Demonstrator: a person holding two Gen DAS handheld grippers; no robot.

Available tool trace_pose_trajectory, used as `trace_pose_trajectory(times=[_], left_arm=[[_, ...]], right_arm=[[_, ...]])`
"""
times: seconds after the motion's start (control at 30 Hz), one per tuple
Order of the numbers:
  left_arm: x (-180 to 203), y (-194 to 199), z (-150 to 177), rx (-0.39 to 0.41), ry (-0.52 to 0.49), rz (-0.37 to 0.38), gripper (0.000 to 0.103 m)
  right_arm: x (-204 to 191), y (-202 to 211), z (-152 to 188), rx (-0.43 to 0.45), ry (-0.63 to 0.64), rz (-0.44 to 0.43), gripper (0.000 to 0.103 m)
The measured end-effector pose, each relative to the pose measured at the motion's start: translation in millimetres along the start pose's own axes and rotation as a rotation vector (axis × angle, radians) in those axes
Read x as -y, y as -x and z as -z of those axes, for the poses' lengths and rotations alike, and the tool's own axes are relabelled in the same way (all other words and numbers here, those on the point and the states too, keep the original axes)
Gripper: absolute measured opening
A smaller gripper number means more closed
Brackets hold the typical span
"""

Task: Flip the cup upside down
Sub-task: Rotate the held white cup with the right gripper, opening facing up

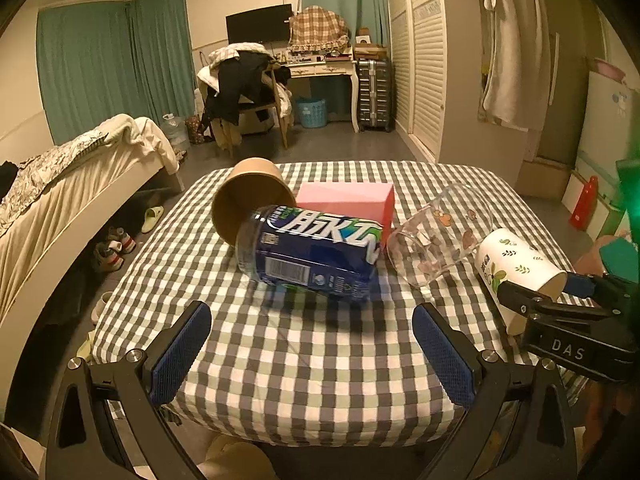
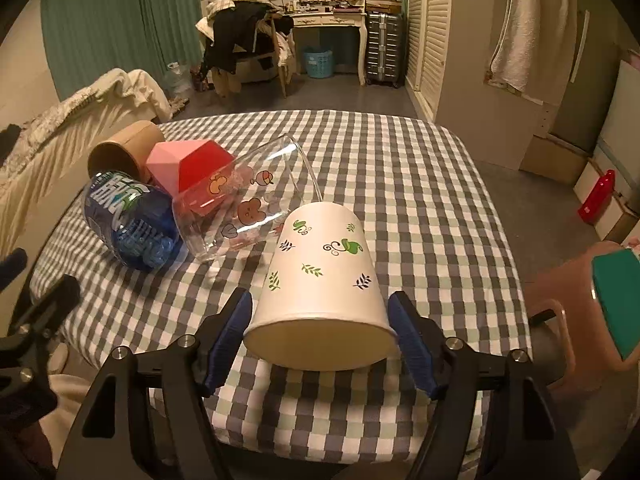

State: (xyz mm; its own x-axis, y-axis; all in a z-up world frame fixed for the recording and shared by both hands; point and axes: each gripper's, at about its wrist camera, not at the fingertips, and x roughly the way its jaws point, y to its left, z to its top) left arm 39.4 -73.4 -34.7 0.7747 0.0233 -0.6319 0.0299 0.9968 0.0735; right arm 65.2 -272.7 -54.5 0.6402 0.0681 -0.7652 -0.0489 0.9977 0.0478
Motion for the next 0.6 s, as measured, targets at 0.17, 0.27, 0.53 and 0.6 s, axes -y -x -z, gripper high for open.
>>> trace_pose_trajectory(times=[0.17, 0.27, 0.53, 0.6], left_arm=[[11, 3, -6, -0.003, 0.004, -0.002, 0.103], [18, 13, -14, 0.022, 0.027, 0.013, 0.103], [52, 31, -45, 0.050, -0.006, 0.045, 0.103], [62, 29, -50, 0.033, -0.009, 0.078, 0.103]], right_arm=[[11, 15, -3, 0.035, -0.015, -0.017, 0.085], [19, 37, -12, 0.081, -0.011, 0.000, 0.085], [43, 95, -49, 0.177, 0.020, 0.028, 0.091], [49, 102, -53, 0.185, 0.030, 0.061, 0.091]])
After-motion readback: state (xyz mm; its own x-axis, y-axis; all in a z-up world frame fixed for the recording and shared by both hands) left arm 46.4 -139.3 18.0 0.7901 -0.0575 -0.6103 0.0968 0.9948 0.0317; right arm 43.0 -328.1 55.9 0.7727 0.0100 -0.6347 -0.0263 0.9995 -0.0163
